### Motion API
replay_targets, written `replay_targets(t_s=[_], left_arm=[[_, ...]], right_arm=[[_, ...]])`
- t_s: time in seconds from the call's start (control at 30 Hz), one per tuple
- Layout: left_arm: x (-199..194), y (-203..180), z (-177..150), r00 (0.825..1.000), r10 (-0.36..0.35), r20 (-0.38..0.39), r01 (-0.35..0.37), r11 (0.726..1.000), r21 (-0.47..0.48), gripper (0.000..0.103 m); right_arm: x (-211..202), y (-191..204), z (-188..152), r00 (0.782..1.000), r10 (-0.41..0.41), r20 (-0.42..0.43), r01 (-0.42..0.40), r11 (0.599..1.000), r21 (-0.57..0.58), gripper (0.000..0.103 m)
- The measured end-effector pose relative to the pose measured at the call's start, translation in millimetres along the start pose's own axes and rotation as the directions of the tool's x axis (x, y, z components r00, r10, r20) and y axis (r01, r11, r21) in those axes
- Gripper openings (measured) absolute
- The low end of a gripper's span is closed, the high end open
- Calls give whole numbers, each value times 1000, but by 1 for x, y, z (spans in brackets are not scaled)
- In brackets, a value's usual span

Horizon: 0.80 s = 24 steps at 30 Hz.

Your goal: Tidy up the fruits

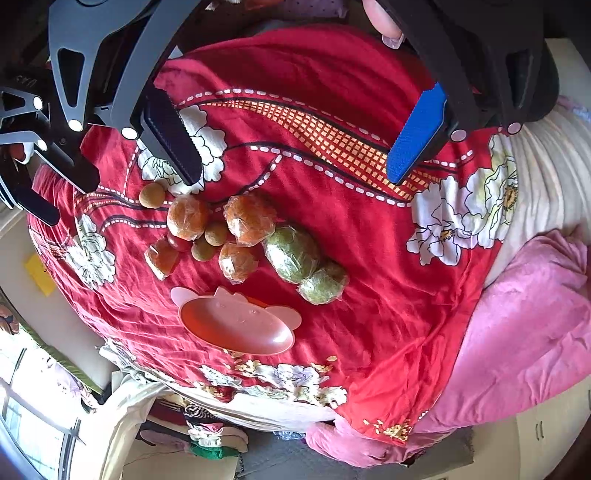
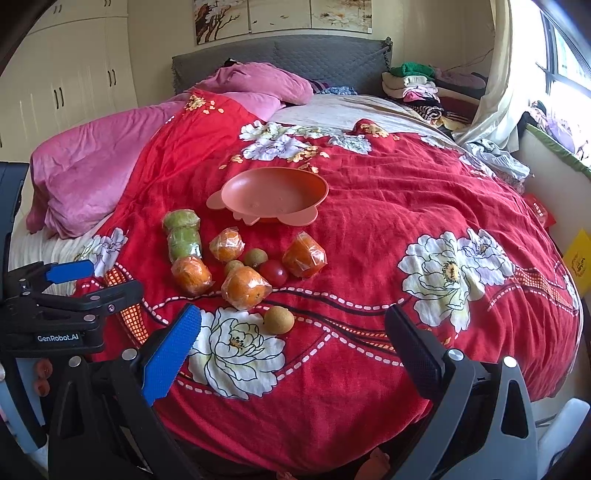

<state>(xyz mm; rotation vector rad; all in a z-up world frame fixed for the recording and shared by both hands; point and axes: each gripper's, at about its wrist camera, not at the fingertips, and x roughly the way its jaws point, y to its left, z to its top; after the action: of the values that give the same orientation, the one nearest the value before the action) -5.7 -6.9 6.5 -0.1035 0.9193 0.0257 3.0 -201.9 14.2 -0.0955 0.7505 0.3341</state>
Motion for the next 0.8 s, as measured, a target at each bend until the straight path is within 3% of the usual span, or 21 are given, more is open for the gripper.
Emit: replay_targets(t_s=[0.8], left_arm=[[-2, -3, 1, 1000, 7, -1, -7, 1000, 1, 94]], right_arm=[[2, 3, -1, 1000, -1, -5, 1, 1000, -2, 99]])
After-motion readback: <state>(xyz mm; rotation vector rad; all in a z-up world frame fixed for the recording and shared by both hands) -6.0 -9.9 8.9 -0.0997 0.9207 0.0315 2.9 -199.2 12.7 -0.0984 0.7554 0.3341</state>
